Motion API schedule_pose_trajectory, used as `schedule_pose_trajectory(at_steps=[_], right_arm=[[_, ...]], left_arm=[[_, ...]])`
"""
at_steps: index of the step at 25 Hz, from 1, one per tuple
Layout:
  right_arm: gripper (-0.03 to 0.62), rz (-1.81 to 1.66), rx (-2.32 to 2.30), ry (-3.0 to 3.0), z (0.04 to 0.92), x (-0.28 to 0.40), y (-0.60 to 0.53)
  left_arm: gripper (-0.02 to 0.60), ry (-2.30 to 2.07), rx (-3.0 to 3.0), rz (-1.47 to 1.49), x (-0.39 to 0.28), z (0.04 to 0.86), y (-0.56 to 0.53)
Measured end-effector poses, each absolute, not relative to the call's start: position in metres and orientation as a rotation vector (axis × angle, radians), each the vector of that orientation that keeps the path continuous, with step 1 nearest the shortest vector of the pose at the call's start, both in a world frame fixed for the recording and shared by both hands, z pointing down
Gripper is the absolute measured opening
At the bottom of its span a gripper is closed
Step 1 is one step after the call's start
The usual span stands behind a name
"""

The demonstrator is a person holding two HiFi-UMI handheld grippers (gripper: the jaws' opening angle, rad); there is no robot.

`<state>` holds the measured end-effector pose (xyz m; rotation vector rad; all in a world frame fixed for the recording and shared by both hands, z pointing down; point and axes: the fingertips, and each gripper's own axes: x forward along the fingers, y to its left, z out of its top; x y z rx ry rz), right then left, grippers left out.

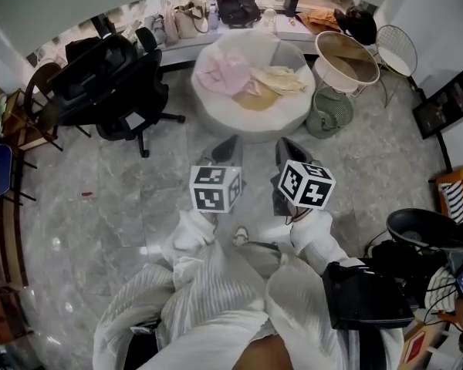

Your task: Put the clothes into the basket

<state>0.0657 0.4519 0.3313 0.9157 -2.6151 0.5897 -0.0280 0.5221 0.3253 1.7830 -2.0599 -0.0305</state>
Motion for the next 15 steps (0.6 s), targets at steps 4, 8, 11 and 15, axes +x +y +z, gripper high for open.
schedule_pose_trajectory(at_steps=[4, 8, 11, 15], right_arm=[[0.023, 0.586, 0.913, -2.619, 0.331, 0.055, 0.416], [0.023, 0.592, 0.907, -2.616, 0.338, 0.053, 0.386], [0.023, 0.596, 0.91, -2.621, 0.344, 0.057, 0.367], [0.023, 0.625, 0.932, -2.605, 0.352, 0.058, 0.343]], left_arm=[[0.006, -2.059, 1.785, -0.03, -0.037, 0.326, 0.486], [0.006, -2.05, 1.788, -0.015, -0.041, 0.333, 0.455], [0.006, -2.046, 1.795, 0.018, -0.041, 0.34, 0.436], [0.006, -2.044, 1.772, 0.04, -0.049, 0.348, 0.418]])
